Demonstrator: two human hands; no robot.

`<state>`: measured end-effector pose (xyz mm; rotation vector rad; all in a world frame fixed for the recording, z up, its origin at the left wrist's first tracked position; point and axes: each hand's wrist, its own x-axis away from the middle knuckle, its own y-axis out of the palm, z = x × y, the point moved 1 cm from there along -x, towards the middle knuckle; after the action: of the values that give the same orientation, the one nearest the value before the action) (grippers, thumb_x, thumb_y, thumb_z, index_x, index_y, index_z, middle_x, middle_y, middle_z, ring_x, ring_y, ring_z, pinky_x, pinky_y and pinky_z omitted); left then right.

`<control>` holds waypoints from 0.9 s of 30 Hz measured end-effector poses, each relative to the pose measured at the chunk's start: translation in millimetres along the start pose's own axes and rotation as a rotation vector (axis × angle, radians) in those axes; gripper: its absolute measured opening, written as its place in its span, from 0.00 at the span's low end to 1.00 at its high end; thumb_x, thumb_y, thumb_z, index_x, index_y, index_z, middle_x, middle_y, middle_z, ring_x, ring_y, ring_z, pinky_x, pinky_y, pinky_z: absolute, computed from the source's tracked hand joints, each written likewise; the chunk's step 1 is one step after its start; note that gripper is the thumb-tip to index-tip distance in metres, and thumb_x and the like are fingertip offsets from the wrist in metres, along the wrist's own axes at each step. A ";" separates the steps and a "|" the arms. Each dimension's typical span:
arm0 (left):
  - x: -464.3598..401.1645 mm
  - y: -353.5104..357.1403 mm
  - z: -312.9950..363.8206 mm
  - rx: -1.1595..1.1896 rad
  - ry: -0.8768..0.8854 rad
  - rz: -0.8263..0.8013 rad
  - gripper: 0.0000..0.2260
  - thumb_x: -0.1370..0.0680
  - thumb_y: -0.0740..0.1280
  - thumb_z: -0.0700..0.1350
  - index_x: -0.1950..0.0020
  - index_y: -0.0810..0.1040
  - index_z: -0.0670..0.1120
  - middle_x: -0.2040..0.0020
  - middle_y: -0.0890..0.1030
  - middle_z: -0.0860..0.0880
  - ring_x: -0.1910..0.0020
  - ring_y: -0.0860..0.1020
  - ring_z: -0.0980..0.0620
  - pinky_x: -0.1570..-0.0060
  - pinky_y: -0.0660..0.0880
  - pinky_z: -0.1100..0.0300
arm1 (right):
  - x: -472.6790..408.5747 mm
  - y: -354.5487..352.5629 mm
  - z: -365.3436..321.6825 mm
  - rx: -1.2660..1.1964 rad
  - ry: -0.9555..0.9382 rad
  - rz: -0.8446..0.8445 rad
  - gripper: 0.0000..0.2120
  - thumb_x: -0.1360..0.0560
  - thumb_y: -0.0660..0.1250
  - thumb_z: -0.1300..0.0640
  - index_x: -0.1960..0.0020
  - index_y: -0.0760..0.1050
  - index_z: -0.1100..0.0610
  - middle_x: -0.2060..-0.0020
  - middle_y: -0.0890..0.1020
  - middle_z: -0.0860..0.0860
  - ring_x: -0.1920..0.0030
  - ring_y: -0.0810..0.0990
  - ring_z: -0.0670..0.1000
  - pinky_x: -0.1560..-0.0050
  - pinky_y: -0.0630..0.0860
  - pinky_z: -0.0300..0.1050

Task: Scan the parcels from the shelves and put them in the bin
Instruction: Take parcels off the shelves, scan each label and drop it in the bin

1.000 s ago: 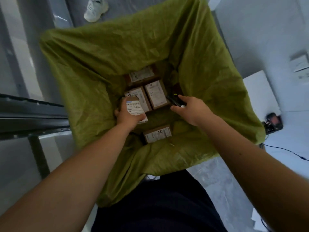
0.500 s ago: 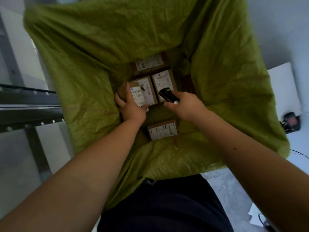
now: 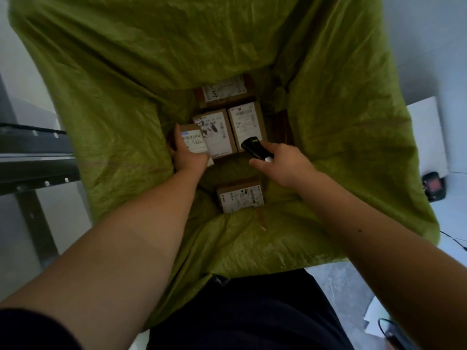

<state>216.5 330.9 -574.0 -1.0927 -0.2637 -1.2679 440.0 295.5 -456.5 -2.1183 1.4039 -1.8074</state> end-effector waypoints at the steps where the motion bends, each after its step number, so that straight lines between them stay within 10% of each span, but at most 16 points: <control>1: -3.0 -1.0 -0.5 0.083 0.006 -0.008 0.51 0.27 0.77 0.32 0.15 0.51 0.58 0.20 0.62 0.45 0.25 0.69 0.45 0.28 0.71 0.54 | -0.1 1.5 0.7 0.004 -0.001 -0.005 0.37 0.21 0.68 0.37 0.18 0.59 0.47 0.28 0.75 0.54 0.34 0.78 0.56 0.40 0.79 0.53; 14: -24.4 1.4 -9.0 0.106 0.029 0.040 0.51 0.28 0.81 0.40 0.15 0.52 0.48 0.22 0.68 0.44 0.23 0.67 0.47 0.30 0.62 0.65 | -1.1 22.6 7.9 0.027 -0.016 -0.038 0.38 0.22 0.69 0.37 0.18 0.60 0.46 0.29 0.76 0.52 0.35 0.79 0.54 0.41 0.79 0.49; 27: -28.5 11.6 -14.7 0.140 -0.102 0.053 0.47 0.23 0.75 0.35 0.14 0.48 0.53 0.21 0.64 0.46 0.23 0.66 0.45 0.25 0.65 0.52 | -4.1 27.9 4.9 0.049 -0.018 -0.025 0.37 0.22 0.69 0.37 0.18 0.60 0.46 0.29 0.76 0.52 0.35 0.79 0.54 0.42 0.79 0.50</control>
<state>210.9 336.4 -607.2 -1.0386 -0.3922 -1.1310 427.6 278.9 -476.3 -2.1324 1.3216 -1.8072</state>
